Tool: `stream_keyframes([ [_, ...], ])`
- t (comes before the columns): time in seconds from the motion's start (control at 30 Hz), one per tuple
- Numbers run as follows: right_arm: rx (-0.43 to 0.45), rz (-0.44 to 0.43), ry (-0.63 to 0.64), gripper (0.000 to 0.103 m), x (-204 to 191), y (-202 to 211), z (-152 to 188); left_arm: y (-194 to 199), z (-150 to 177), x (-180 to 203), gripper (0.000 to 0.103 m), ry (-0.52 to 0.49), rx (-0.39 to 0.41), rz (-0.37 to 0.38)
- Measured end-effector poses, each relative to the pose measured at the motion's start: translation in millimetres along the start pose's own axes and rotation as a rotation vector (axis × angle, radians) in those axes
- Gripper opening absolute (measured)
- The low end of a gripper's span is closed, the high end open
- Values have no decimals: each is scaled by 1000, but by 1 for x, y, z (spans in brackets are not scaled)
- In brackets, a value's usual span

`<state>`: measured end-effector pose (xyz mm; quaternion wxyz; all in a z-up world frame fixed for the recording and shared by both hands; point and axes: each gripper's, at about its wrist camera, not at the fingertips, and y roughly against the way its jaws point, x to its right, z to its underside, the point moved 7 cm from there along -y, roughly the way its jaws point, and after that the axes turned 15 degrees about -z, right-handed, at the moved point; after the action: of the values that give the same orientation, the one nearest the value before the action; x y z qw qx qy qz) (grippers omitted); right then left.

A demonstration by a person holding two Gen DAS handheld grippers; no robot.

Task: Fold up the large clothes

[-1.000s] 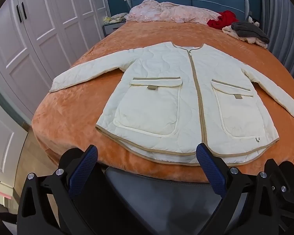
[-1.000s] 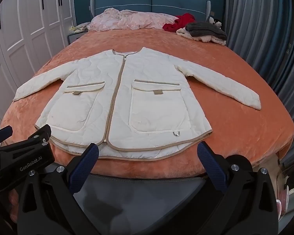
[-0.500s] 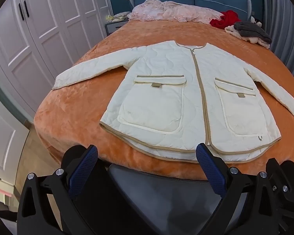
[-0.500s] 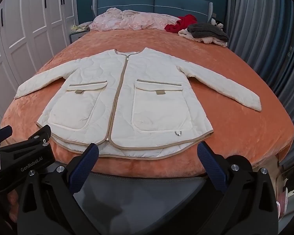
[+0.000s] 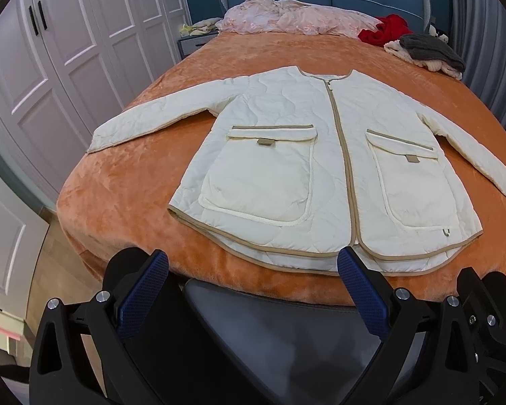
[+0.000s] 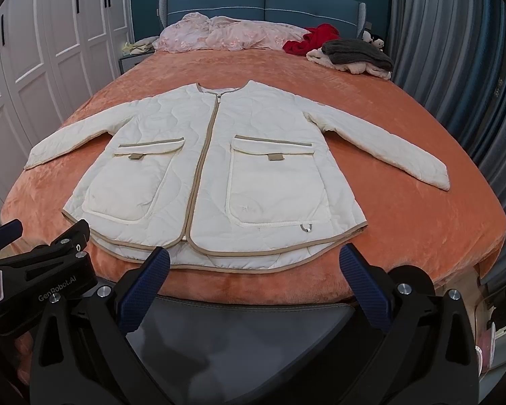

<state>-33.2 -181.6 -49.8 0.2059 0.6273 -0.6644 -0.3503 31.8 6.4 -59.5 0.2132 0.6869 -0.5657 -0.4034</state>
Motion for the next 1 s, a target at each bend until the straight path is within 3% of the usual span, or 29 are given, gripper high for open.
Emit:
stream_keyframes([
  [1.0,-7,-9,-2,98,-1,-2,5,-1,3,-2,98,0,-6,-5],
])
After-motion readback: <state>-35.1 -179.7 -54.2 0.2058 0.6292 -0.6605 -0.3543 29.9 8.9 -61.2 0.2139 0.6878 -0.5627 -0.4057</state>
